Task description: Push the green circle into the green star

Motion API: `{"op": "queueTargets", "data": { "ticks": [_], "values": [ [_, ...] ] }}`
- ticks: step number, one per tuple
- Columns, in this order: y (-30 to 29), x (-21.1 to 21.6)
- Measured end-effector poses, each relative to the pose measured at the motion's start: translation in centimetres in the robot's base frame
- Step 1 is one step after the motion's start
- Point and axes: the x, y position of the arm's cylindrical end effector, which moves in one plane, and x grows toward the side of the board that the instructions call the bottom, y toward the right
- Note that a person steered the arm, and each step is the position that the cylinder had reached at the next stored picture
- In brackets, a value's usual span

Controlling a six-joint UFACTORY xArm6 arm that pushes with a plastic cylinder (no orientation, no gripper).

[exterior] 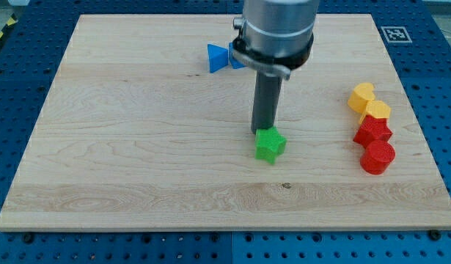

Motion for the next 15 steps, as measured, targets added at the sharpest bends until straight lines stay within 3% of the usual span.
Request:
{"op": "queueTargets", "data": {
  "ticks": [1,4,5,6,7,8,9,10,11,13,15],
  "values": [
    [0.1,-2.1],
    [9.2,-18.6],
    [8.4,-23.8],
    [4.7,-22.8],
    [3.1,-18.8],
    [3.1,-14.6],
    [3.1,-13.1],
    [3.4,-16.6],
    [1.6,-17.4],
    [1.0,-8.6],
    [1.0,-6.3]
  ]
}}
